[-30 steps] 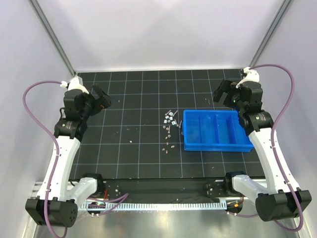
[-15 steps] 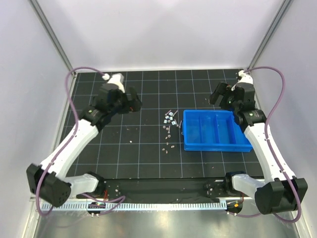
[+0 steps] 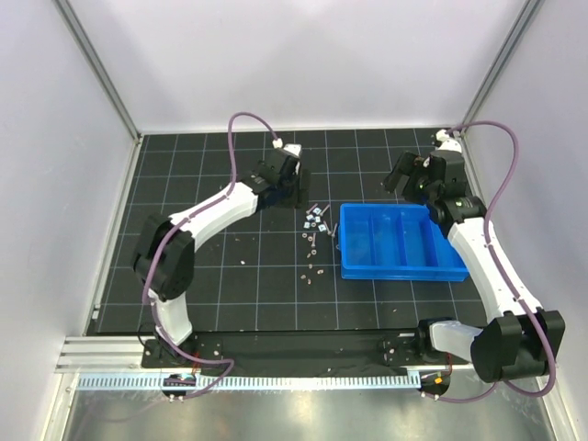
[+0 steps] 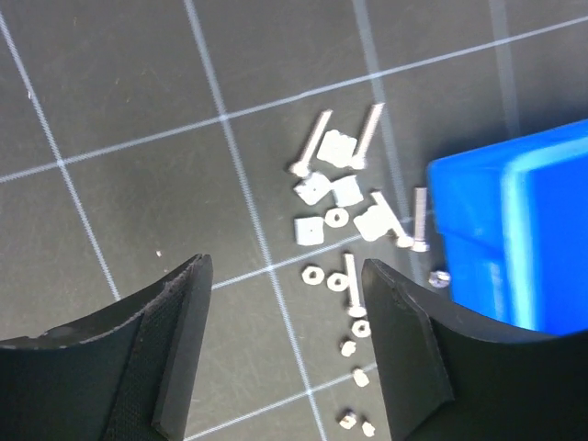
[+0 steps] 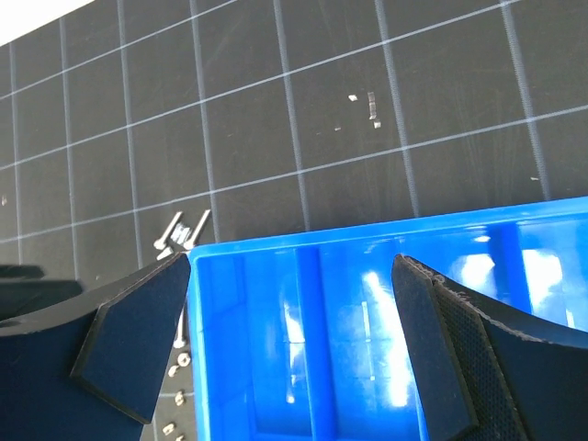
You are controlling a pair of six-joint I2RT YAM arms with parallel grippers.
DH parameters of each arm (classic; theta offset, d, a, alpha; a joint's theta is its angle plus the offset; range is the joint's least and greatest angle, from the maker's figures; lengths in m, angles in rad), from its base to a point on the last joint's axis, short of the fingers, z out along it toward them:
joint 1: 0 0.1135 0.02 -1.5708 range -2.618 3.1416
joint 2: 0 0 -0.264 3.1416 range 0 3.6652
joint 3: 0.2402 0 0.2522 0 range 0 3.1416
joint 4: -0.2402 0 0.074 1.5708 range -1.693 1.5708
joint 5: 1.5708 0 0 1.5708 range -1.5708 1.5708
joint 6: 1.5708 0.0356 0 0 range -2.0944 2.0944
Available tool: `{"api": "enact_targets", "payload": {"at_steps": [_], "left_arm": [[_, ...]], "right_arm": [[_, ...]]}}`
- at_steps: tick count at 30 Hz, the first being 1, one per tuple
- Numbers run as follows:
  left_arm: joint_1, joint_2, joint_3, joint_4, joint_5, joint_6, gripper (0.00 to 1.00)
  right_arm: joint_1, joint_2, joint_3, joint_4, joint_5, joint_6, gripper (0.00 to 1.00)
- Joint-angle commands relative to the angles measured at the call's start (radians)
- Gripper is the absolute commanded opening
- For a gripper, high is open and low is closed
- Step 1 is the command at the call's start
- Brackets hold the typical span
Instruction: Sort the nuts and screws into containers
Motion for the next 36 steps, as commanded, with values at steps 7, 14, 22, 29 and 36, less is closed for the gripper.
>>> {"api": "enact_targets", "payload": {"at_steps": [7, 14, 22, 29, 36], "left_arm": [[0.069, -0.206, -0.067, -0.143, -0.157, -0.055, 0.89], [0.382, -0.601, -0.284, -0.238, -0.218, -0.149, 1.0], [0.427, -0.746, -0.383, -0.236, -0.349, -0.074, 1.0], [0.407, -0.766, -0.397, -0.241, -0.321, -0.078, 1.0], [0.394, -0.771, -0.398, -0.246, -0.329, -0.075, 1.0]], "right_arm": [[0.347, 0.273, 0.299, -0.033, 0.231, 0.006, 1.0], [0.507, 0.613, 0.481, -0.058, 0.323, 0.103, 0.99], [0.544, 0.893, 0.732, -0.182, 0.364, 0.184, 0.81], [0.545, 0.965, 0.755, -0.175, 0.375, 0.21, 0.63], [0.545, 1.014, 0.77, -0.187, 0.36, 0.212, 0.61]]}}
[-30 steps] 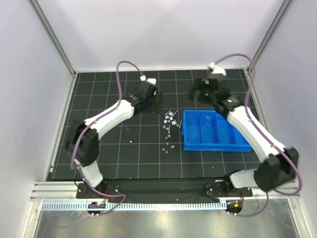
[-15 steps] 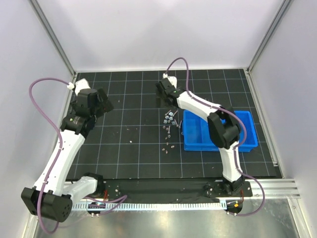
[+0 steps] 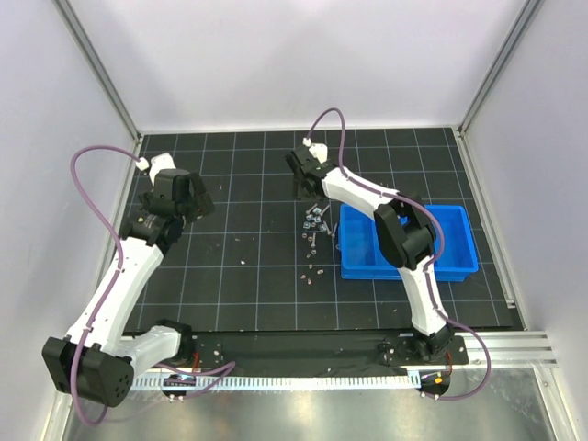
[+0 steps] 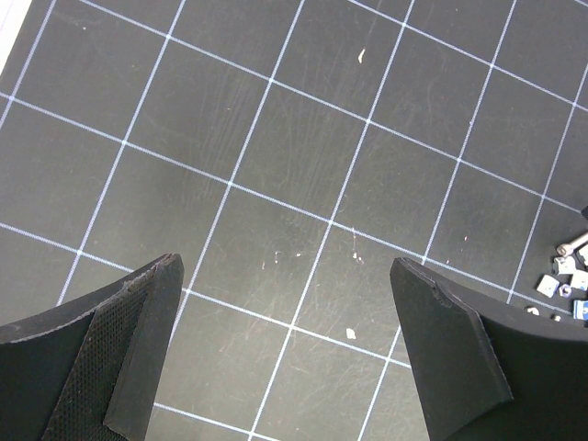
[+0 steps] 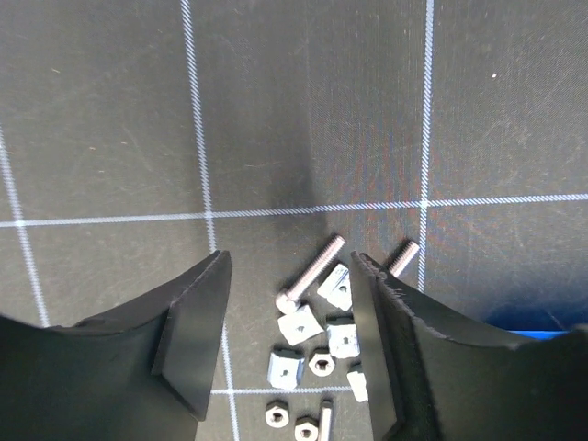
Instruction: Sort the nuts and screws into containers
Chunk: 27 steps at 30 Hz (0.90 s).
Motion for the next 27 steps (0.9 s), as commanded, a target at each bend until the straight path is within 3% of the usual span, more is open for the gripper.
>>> {"api": "enact_targets", "payload": {"at_steps": [1, 18, 26, 27], "left_arm": [[-0.003, -0.028, 0.005, 0.003, -0.029, 0.012, 1.0], [-0.006, -0.032, 0.004, 0.002, -0.02, 0.012, 1.0], [-0.009, -0.04, 0.004, 0.0, -0.023, 0.01, 1.0], [-0.01, -0.043, 0.004, 0.0, -0.024, 0.01, 1.0]], "right_arm": [[0.005, 0.024, 0.038, -0.004, 0.005, 0.026, 0.59], [0.007, 0.068, 0.018, -0.009, -0.003, 0.049, 0.49], [0.007, 0.079, 0.018, -0.052, -0.012, 0.052, 0.49], [0.007, 0.082, 0.015, -0.053, -0.014, 0.052, 0.44]]}}
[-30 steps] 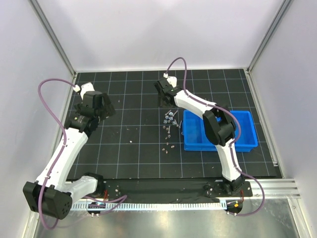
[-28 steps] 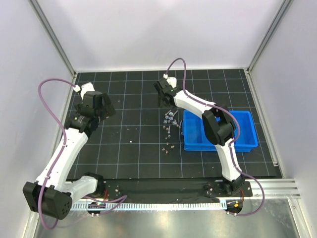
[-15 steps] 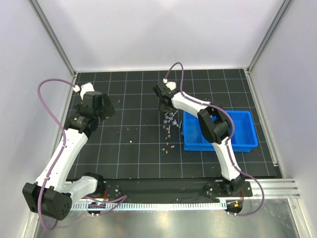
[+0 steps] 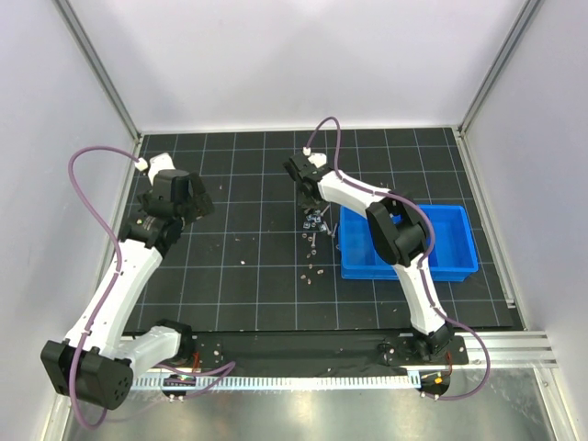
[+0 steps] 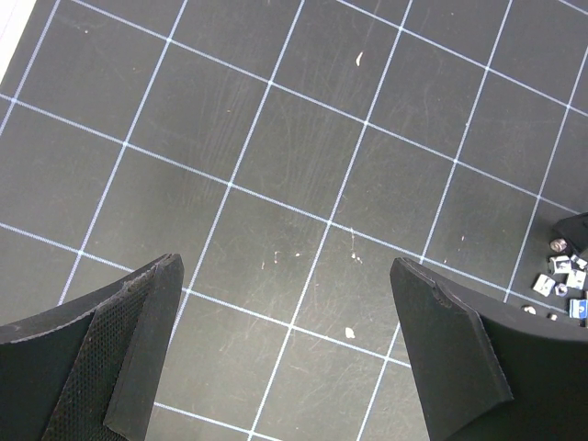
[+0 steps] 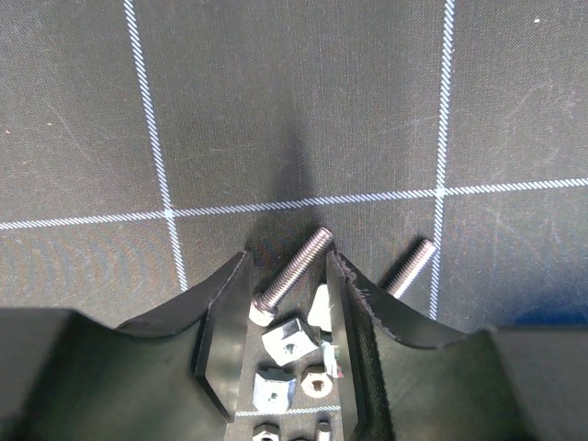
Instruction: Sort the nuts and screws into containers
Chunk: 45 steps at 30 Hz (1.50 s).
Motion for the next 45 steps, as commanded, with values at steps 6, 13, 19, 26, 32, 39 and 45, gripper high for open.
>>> {"api": "enact_targets", "payload": {"at_steps": [6, 13, 19, 26, 32, 39, 45], "left_arm": [[-0.004, -0.035, 0.002, 0.001, -0.028, 0.009, 1.0], [-0.007, -0.038, 0.005, -0.001, -0.033, 0.009, 1.0], [-0.007, -0.047, 0.007, -0.002, -0.039, 0.009, 1.0], [-0.02, -0.052, 0.004, -0.001, -0.033, 0.009, 1.0], [-0.036, -0.062, 0.004, -0.001, -0.03, 0.009, 1.0], [-0.05, -0.07, 0.002, 0.002, -0.002, 0.009, 1.0], [-0.05, -0.078, -0.001, 0.005, 0.013, 0.007, 1.0]], "right_arm": [[0.007, 0.034, 0.02, -0.02, 0.003, 0.008, 0.26], [0.007, 0.019, 0.054, -0.05, 0.017, -0.041, 0.01], [0.005, -0.087, 0.097, -0.037, -0.032, -0.11, 0.01], [-0.021, -0.375, 0.016, -0.026, -0.014, -0.131, 0.01], [-0.076, -0.68, -0.237, -0.098, 0.105, -0.085, 0.01], [-0.317, -0.966, -0.567, -0.145, 0.127, -0.025, 0.01], [-0.559, -1.014, -0.691, -0.112, 0.26, -0.041, 0.01]]}}
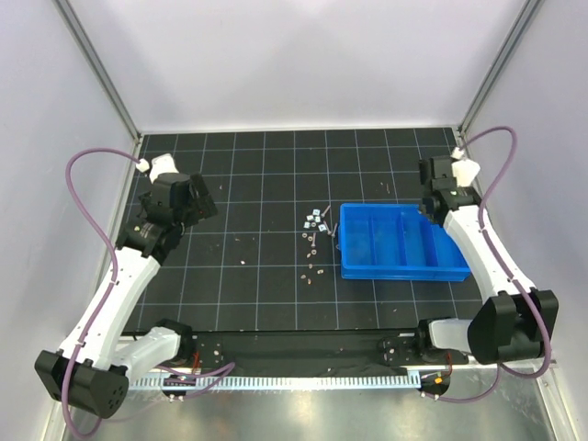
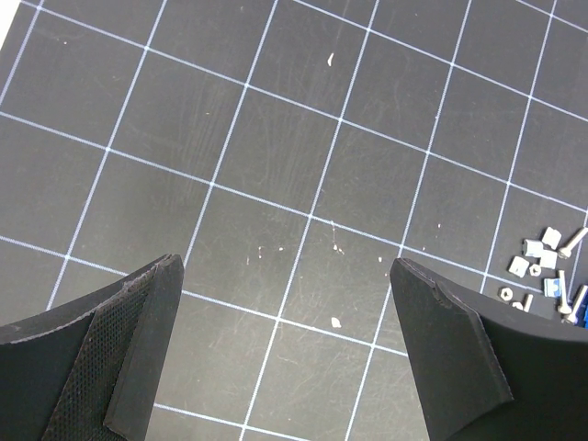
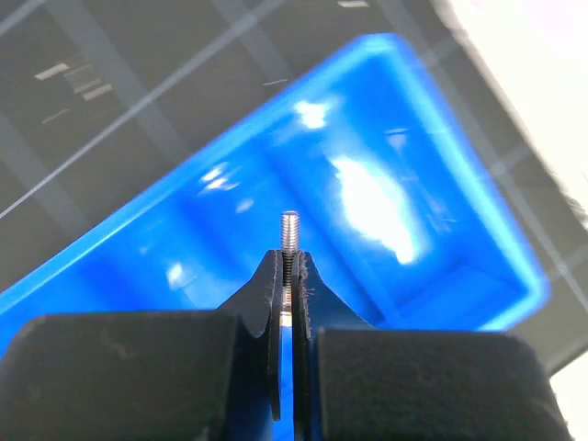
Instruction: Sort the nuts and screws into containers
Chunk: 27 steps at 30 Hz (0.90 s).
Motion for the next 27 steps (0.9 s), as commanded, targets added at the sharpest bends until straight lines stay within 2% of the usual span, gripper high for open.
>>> {"api": "enact_targets", "payload": {"at_steps": [1, 4, 10, 12, 13, 16, 18, 19, 22, 23, 27], "left_arm": [[-0.004, -0.028, -0.001, 0.014, 0.011, 0.008, 1.0], [-0.005, -0.027, -0.002, 0.016, 0.019, 0.006, 1.0], [-0.005, -0.022, -0.005, 0.016, 0.014, 0.008, 1.0], [-0.007, -0.021, -0.002, 0.017, 0.013, 0.009, 1.0], [-0.007, -0.019, -0.002, 0.016, 0.01, 0.011, 1.0], [-0.007, -0.017, -0.004, 0.016, 0.005, 0.012, 1.0], [-0.007, -0.019, -0.004, 0.016, 0.003, 0.014, 1.0], [-0.007, -0.02, -0.004, 0.019, 0.005, 0.015, 1.0], [-0.007, -0.024, -0.005, 0.022, 0.011, 0.021, 1.0], [-0.007, -0.024, -0.004, 0.025, 0.014, 0.023, 1.0], [-0.007, -0.028, -0.008, 0.026, 0.025, 0.026, 1.0]], "right_arm": [[-0.127, -0.031, -0.033, 0.044, 0.101, 0.015, 0.01], [-0.193, 0.015, -0.086, 0.131, 0.099, 0.018, 0.01], [-0.227, 0.141, -0.1, 0.173, 0.165, 0.028, 0.01], [-0.228, 0.149, -0.102, 0.194, 0.156, 0.025, 0.19], [-0.23, 0.149, -0.099, 0.196, 0.141, 0.018, 0.4], [-0.228, 0.109, -0.053, 0.16, 0.093, -0.001, 0.7], [-0.224, 0.043, -0.002, 0.131, 0.03, -0.04, 0.76], [-0.193, 0.019, 0.012, 0.13, 0.01, -0.053, 0.8], [-0.052, -0.012, 0.082, 0.123, -0.007, -0.08, 0.82], [0.083, -0.002, 0.101, 0.125, 0.009, -0.084, 0.82], [0.305, 0.152, 0.254, 0.166, -0.016, -0.051, 0.83]]}}
